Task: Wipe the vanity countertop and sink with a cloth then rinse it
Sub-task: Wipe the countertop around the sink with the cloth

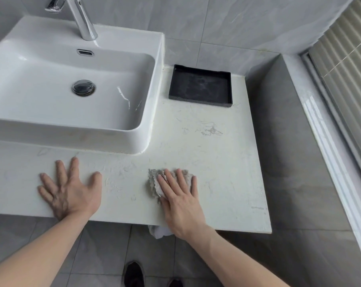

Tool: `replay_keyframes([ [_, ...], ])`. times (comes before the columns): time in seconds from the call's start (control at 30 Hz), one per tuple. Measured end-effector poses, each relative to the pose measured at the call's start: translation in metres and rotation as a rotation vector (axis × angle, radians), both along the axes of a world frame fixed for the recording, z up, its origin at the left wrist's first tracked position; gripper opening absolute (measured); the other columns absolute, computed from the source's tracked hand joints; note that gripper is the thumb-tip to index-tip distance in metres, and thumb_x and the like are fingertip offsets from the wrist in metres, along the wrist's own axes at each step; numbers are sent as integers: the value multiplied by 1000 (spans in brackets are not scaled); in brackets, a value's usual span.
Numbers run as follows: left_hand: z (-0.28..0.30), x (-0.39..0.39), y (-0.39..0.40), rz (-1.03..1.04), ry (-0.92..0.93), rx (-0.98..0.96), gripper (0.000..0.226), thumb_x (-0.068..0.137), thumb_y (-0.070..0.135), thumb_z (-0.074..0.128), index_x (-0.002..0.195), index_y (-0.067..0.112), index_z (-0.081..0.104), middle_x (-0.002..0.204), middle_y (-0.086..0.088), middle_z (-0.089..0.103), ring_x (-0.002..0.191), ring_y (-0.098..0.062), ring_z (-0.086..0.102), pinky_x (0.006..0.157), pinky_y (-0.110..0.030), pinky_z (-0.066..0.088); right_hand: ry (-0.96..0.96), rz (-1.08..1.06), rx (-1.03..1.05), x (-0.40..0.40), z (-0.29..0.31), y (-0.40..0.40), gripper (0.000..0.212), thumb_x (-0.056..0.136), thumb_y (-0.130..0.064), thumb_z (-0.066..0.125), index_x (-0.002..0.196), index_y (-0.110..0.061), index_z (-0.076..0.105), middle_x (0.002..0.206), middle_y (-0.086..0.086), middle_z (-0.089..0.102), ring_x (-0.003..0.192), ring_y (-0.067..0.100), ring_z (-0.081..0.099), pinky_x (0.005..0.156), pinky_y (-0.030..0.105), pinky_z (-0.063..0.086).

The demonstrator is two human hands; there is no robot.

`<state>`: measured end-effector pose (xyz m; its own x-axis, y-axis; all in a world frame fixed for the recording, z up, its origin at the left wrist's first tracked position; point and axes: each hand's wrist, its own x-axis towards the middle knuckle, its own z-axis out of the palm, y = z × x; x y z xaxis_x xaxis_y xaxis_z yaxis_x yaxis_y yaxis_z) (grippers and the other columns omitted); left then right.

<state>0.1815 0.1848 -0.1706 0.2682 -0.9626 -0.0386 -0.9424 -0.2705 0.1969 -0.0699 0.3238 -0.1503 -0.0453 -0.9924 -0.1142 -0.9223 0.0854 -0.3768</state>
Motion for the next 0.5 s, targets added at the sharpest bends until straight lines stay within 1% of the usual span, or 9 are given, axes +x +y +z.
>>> replay_keyframes([
  [0.1, 0, 0, 0, -3, 3, 3, 78, 84, 67, 36, 156, 40, 21, 169, 2, 11, 154, -39, 0, 124, -55, -1, 5, -56, -27, -23, -3, 19, 59, 110, -47, 25, 164, -39, 2, 172, -16, -7, 157, 15, -21, 128, 46, -11],
  [0.17, 0, 1, 1, -6, 4, 4, 79, 84, 67, 37, 157, 39, 20, 169, 2, 11, 154, -39, 0, 124, -56, -1, 11, -150, -52, -53, -4, 34, 60, 109, -46, 28, 164, -38, 5, 172, -14, -3, 158, 15, -16, 129, 44, -7],
  [0.27, -1, 2, -1, -4, 3, -4, 80, 84, 68, 36, 157, 38, 21, 169, 2, 12, 154, -40, 1, 124, -56, 0, 4, -355, -59, -111, -7, 60, 59, 106, -37, 33, 163, -28, 24, 171, -7, 14, 160, 18, 4, 130, 48, 8],
  [0.33, -1, 1, 0, -4, 2, -6, 80, 84, 67, 36, 156, 37, 22, 169, 1, 13, 153, -40, 2, 124, -56, 0, 5, -456, -88, -147, -9, 77, 55, 105, -26, 36, 160, -18, 36, 169, -3, 23, 158, 21, 16, 127, 50, 18],
  [0.37, -1, 1, 0, -3, 3, -7, 80, 84, 67, 36, 156, 37, 21, 169, 1, 13, 153, -40, 2, 124, -56, 0, -16, -518, -101, -160, -8, 83, 52, 106, -19, 38, 158, -16, 38, 167, -5, 25, 157, 20, 20, 126, 49, 23],
  [0.43, 0, 0, 1, 1, 9, -3, 80, 84, 67, 36, 157, 38, 21, 169, 1, 13, 154, -39, 1, 124, -56, -1, -114, -660, -112, -173, -1, 92, 52, 107, -10, 43, 159, -21, 39, 165, -10, 28, 155, 14, 23, 125, 42, 27],
  [0.5, 1, 0, 1, 2, 10, 0, 80, 84, 67, 37, 157, 39, 22, 169, 1, 13, 154, -39, 0, 124, -55, -1, -190, -748, -144, -167, 8, 97, 54, 108, -8, 43, 158, -26, 38, 166, -10, 31, 156, 16, 24, 122, 28, 24],
])
